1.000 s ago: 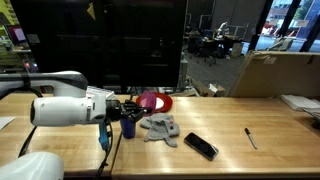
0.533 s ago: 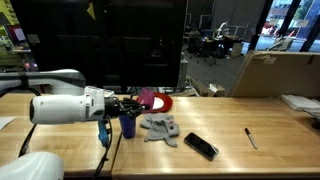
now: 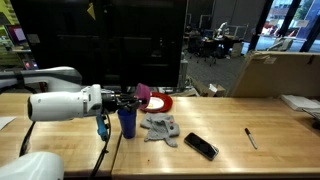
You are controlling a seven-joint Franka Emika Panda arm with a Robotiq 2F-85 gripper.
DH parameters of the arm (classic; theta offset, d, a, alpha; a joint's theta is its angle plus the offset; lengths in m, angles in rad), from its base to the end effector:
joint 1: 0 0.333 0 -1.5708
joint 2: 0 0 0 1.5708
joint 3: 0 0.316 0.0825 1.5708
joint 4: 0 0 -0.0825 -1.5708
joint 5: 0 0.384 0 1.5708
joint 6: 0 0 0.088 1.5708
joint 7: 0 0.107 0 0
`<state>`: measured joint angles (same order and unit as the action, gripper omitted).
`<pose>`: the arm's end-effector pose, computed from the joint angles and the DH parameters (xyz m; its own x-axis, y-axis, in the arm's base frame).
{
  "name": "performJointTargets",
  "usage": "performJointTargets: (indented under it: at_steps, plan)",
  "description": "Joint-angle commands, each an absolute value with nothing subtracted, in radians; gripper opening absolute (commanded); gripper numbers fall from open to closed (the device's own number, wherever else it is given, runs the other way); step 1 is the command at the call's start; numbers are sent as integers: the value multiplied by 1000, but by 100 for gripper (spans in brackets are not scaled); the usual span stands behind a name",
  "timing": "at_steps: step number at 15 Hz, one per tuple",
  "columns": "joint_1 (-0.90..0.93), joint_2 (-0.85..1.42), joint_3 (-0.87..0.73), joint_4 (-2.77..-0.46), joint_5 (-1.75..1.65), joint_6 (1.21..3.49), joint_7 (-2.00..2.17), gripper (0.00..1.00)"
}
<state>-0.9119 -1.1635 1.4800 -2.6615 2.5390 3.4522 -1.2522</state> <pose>0.2946 0.0693 0.3783 0.2121 -0.0647 0.9751 -0.6328 -0.7695 0.0866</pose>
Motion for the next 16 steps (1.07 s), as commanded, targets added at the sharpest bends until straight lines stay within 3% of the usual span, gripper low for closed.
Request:
performJointTargets:
  at_steps: [1, 16]
  plan:
    - [-903, -1194, 1458, -2646, 2581, 3456, -1315, 1]
    - [-898, -1214, 1478, -2640, 2598, 3457, -1321, 1]
